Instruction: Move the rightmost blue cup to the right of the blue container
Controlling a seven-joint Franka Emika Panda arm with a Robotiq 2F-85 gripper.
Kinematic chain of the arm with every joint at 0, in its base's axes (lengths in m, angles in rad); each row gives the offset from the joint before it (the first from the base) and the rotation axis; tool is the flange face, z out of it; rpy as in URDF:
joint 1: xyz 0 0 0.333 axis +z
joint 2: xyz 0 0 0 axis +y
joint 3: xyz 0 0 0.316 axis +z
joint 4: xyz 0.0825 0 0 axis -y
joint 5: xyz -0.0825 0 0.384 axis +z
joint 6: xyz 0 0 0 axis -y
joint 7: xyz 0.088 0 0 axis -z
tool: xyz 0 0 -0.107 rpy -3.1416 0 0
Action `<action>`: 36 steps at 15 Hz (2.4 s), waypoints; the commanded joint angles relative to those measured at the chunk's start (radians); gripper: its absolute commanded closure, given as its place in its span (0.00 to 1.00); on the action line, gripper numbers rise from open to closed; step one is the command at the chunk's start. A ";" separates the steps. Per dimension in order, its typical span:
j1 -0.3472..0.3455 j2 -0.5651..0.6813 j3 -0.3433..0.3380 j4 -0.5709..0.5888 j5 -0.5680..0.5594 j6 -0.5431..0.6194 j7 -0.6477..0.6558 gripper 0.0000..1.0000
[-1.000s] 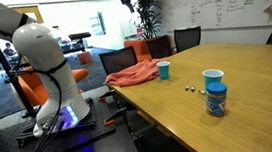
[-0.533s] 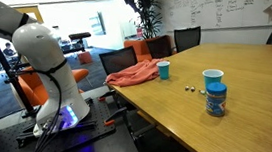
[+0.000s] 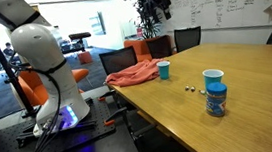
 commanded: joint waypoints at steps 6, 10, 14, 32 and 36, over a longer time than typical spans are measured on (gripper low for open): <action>-0.014 0.500 -0.009 0.385 0.007 -0.007 0.075 0.00; -0.012 0.657 -0.008 0.471 0.125 0.059 0.072 0.00; 0.004 0.768 0.004 0.506 0.165 0.159 0.077 0.00; 0.047 1.063 -0.056 0.713 0.128 0.293 0.109 0.00; 0.029 1.057 -0.038 0.693 0.143 0.310 0.070 0.00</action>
